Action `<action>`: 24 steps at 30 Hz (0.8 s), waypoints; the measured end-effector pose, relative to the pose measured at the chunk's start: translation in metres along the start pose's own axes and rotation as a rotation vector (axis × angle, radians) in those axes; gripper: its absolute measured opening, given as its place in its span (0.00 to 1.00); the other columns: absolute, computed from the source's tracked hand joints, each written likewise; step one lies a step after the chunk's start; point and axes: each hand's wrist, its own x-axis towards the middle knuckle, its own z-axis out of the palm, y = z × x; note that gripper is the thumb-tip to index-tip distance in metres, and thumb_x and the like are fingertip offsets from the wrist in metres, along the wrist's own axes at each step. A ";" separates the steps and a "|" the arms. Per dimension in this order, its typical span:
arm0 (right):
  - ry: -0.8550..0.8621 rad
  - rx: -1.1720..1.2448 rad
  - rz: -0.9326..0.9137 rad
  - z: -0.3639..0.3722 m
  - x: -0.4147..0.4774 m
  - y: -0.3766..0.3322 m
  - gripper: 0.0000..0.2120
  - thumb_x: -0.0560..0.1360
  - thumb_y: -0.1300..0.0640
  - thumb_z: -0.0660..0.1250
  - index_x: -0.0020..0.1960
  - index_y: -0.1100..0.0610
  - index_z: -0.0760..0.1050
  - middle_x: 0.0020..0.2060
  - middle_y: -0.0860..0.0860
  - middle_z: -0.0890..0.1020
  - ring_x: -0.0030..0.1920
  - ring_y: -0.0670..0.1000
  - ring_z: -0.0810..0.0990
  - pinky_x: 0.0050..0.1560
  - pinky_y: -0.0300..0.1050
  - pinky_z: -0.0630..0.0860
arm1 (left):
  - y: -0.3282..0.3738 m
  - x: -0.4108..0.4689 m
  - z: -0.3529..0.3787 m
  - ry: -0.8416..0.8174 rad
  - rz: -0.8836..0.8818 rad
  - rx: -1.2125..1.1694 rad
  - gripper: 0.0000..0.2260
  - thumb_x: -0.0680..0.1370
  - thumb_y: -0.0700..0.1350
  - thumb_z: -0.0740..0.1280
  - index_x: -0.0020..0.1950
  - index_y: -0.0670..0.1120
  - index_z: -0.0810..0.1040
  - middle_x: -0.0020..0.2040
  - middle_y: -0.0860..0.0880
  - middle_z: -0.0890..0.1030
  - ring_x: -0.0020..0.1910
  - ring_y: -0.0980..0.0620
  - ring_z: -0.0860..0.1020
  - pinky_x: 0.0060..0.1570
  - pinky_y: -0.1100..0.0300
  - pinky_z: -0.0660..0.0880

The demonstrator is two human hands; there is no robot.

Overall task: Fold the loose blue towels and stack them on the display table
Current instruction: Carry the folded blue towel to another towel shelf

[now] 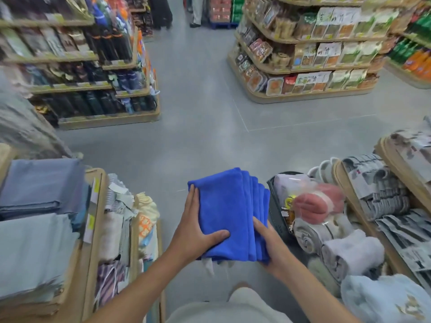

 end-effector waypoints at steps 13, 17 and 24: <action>-0.237 -0.120 0.082 0.011 0.279 -0.167 0.32 0.73 0.41 0.76 0.73 0.49 0.72 0.68 0.53 0.80 0.68 0.58 0.79 0.64 0.58 0.79 | 0.000 0.251 -0.050 0.264 -0.142 -0.003 0.59 0.62 0.65 0.77 0.79 0.67 0.38 0.77 0.75 0.41 0.75 0.75 0.46 0.69 0.67 0.57; -0.378 -0.209 0.169 0.042 0.358 -0.207 0.28 0.78 0.42 0.72 0.74 0.47 0.71 0.70 0.54 0.78 0.69 0.59 0.78 0.64 0.59 0.79 | -0.005 0.299 -0.081 0.405 -0.224 -0.010 0.59 0.62 0.67 0.76 0.80 0.65 0.37 0.76 0.75 0.39 0.73 0.78 0.44 0.66 0.72 0.54; -0.571 -0.349 0.250 0.127 0.476 -0.239 0.30 0.75 0.41 0.74 0.74 0.47 0.71 0.70 0.53 0.79 0.69 0.59 0.78 0.67 0.64 0.75 | -0.038 0.356 -0.146 0.643 -0.324 -0.057 0.62 0.58 0.77 0.72 0.80 0.65 0.37 0.77 0.74 0.39 0.74 0.76 0.44 0.68 0.68 0.55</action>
